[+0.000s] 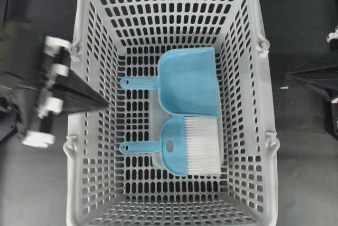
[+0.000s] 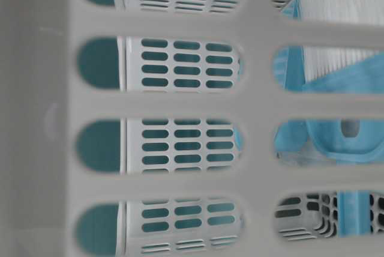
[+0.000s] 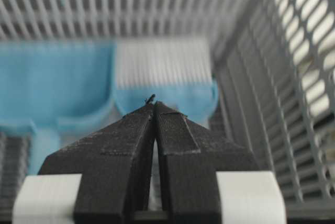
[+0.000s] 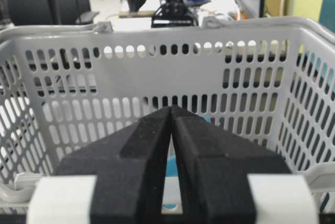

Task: Pick up the hand brush from the shopping basket with the left arm.
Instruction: 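Move the left gripper over the basket toward the blue hand brush handle, then lower the open left gripper around the brush's blue handle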

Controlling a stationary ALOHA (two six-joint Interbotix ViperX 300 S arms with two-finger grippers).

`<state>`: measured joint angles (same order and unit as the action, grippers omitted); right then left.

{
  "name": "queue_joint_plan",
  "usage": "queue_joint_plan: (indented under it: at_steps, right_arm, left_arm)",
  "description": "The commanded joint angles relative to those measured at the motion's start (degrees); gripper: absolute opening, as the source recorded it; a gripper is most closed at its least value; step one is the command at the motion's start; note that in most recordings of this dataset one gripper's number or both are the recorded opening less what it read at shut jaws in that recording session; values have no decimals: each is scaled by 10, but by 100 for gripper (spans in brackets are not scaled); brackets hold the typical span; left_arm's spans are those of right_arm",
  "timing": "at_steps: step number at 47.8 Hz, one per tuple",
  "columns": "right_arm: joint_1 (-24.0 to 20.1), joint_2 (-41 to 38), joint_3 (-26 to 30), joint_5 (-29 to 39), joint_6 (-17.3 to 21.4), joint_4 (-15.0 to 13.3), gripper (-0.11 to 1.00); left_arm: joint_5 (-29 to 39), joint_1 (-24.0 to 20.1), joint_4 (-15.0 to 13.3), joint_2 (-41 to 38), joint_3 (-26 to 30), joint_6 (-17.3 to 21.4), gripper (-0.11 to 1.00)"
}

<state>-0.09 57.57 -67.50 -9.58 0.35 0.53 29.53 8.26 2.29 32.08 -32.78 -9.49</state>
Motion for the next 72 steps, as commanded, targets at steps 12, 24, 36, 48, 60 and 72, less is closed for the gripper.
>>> queue_joint_plan:
  at_steps: [12, 24, 36, 48, 60, 72]
  right_arm:
    - [-1, -2, 12, -2, 0, 3, 0]
    - [-1, -1, 11, -18, 0, 3, 0]
    - [-1, -2, 11, -25, 0, 3, 0]
    - [-1, -2, 12, -15, 1, 3, 32]
    - [-1, -1, 12, 3, 16, 3, 82]
    - [-1, -1, 12, 18, 17, 3, 79]
  left_arm:
    - [244, 19, 3, -164, 178, -40, 0]
    - [272, 42, 3, -227, 211, -50, 0]
    - [272, 45, 3, -237, 207, -63, 4]
    - [256, 46, 3, -258, 205, -66, 74]
    - [237, 46, 3, -304, 192, -80, 89]
    - [217, 47, 3, -346, 168, -119, 89]
